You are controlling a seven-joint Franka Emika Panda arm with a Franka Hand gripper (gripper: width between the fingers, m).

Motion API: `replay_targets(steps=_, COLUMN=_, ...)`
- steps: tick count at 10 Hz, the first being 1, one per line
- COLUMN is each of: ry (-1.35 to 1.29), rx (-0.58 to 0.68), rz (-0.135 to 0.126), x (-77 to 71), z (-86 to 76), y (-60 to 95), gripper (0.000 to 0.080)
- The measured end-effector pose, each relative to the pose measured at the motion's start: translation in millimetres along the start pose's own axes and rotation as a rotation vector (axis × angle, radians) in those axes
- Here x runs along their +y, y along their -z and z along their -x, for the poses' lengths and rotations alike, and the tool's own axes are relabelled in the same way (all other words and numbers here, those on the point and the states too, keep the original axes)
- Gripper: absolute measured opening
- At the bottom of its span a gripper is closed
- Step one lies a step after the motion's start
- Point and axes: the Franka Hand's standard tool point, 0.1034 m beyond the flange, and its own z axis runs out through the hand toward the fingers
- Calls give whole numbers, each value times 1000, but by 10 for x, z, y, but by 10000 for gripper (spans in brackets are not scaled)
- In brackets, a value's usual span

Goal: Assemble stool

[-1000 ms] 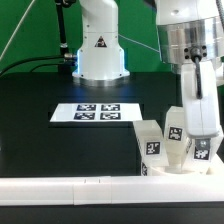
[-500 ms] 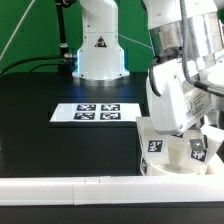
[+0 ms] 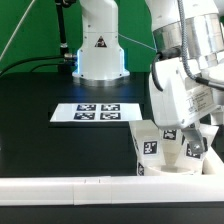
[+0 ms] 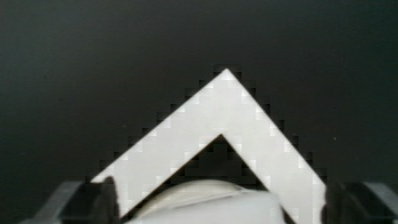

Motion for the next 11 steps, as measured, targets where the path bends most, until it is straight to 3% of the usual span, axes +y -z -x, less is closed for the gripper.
replay_targets(steps=1, ry=99, rx=-2, rz=28, x=46, z=54, y=44, gripper=625)
replay_targets(steps=3, ry=459, rx=-24, rz=48, x=61, z=178, y=214, gripper=645)
replay_targets(steps=4, ry=578, rx=-27, rz=78, x=113, z=228, y=271, gripper=649)
replay_targets(steps=8, ry=866, rx=-16, rz=82, x=113, z=219, y=275, gripper=649)
replay_targets(steps=9, ry=1027, rx=-1, rz=148, x=155, z=216, y=306, gripper=649)
replay_targets(steps=11, ry=1433, rx=16, rz=200, x=63, z=190, y=385, gripper=649)
